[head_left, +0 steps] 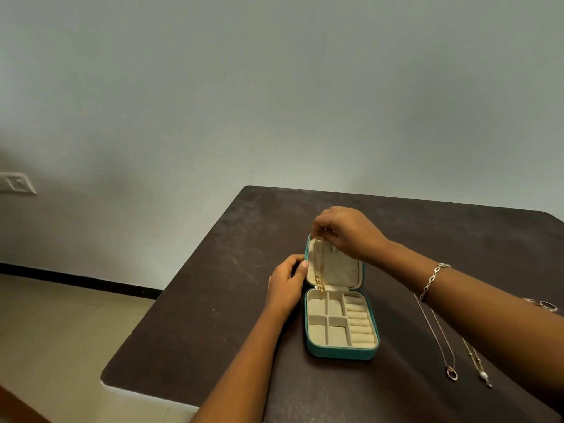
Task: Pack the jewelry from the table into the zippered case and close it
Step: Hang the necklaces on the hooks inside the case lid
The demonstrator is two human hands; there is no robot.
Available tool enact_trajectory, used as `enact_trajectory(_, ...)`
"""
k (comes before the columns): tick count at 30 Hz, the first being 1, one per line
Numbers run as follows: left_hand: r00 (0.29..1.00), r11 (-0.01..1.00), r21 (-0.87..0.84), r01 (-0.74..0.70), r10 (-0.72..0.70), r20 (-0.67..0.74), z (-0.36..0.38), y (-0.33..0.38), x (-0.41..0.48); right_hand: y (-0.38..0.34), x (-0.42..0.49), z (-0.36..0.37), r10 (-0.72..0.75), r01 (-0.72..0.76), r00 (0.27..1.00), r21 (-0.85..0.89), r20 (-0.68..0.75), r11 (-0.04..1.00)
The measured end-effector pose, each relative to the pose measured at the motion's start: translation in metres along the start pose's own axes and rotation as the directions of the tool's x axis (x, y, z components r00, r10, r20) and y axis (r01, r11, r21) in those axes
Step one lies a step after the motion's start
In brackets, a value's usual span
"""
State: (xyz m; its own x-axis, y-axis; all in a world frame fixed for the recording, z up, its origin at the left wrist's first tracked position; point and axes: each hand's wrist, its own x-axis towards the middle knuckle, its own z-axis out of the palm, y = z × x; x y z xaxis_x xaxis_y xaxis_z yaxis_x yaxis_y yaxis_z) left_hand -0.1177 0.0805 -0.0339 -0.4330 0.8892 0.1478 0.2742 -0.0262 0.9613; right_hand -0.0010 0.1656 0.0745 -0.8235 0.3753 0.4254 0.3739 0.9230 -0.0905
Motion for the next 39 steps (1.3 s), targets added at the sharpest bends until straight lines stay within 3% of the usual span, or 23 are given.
enact_trajectory(7, 1.0, 1.0, -0.006, -0.017, 0.017, -0.002, 0.0, -0.002, 0.001, 0.013, -0.002, 0.016, -0.202, 0.182, 0.978, -0.262, -0.048, 0.948)
enact_trajectory(19, 0.998, 0.998, -0.037, -0.056, 0.056, -0.002, 0.001, 0.0, 0.0, 0.021, -0.012, 0.027, -0.349, 0.295, 0.936, -0.429, -0.051, 0.854)
enact_trajectory(22, 0.997, 0.994, -0.075, -0.08, 0.081, 0.012, 0.0, 0.004, -0.003, 0.02, -0.013, 0.028, -0.337, 0.261, 0.934, -0.415, -0.119, 0.871)
enact_trajectory(27, 0.995, 0.991, -0.089, -0.096, 0.097, 0.009, -0.001, 0.004, -0.004, 0.019, -0.01, 0.027, -0.153, 0.091, 0.953, -0.236, -0.262, 0.967)
enact_trajectory(34, 0.994, 0.989, -0.109, -0.103, 0.105, 0.012, -0.001, 0.005, -0.005, 0.017, -0.013, 0.024, -0.085, 0.068, 0.964, -0.076, -0.254, 0.995)
enact_trajectory(39, 0.993, 0.986, -0.119, -0.114, 0.116, 0.014, -0.001, 0.007, -0.006, 0.013, -0.019, 0.019, -0.122, 0.099, 0.957, -0.099, -0.263, 0.99)
